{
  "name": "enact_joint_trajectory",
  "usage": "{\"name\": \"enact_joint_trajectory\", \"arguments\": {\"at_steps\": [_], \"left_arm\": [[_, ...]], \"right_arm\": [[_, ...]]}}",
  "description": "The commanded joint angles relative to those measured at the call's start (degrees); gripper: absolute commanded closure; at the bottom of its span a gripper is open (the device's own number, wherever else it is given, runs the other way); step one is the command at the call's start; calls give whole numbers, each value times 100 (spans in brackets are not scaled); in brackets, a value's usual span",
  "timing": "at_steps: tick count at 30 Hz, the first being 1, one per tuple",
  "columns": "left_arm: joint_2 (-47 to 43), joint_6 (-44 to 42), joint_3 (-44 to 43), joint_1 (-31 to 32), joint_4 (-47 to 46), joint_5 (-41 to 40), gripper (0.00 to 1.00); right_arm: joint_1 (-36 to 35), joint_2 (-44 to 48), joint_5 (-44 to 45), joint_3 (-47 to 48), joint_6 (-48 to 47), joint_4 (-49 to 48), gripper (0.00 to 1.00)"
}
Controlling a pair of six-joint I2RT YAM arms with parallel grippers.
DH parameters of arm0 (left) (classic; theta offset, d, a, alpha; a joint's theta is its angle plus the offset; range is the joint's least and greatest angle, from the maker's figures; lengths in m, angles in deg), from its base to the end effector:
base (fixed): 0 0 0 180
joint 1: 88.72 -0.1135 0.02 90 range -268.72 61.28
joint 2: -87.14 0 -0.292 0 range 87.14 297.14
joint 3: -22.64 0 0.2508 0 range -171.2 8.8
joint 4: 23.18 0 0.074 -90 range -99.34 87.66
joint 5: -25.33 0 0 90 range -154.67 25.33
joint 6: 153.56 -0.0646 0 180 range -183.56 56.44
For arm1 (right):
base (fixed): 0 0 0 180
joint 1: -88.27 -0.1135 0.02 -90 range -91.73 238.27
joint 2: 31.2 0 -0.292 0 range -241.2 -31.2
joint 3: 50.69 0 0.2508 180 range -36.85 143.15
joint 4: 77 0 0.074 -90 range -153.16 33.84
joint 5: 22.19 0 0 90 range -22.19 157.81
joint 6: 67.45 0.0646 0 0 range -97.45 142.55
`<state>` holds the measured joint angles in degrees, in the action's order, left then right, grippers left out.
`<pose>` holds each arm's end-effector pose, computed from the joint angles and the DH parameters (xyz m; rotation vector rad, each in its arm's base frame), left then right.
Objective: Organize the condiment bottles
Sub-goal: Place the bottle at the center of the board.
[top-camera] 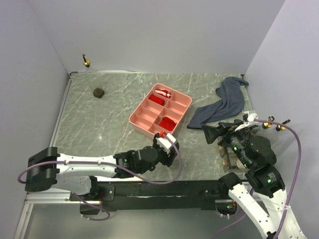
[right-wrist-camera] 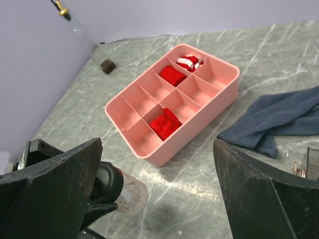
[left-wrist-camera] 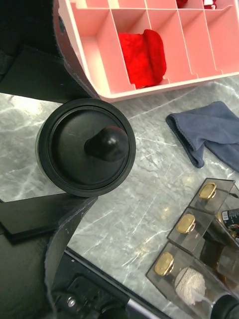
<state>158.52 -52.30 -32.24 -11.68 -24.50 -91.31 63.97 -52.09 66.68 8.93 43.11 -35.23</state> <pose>0.0942 -0.2804 0.2845 0.7148 1.7150 -0.6634 0.0735 0.0346 0.3672 -0.0697 1.6581 0.6156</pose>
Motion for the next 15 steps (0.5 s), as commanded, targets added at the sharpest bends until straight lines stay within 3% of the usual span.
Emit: {"name": "enact_joint_trajectory", "arguments": {"at_steps": [1,9,15], "left_arm": [[323,-238,201,417,-1864,-851,91],[1466,-380,315,567,-2861,-967,78],[1906,-239,193,576,-2835,-949,47]], "right_arm": [[-5,-109,7,19,-8,29,0],[-5,-346,24,-52,177,108,0],[-14,-557,296,80,335,582,0]]}}
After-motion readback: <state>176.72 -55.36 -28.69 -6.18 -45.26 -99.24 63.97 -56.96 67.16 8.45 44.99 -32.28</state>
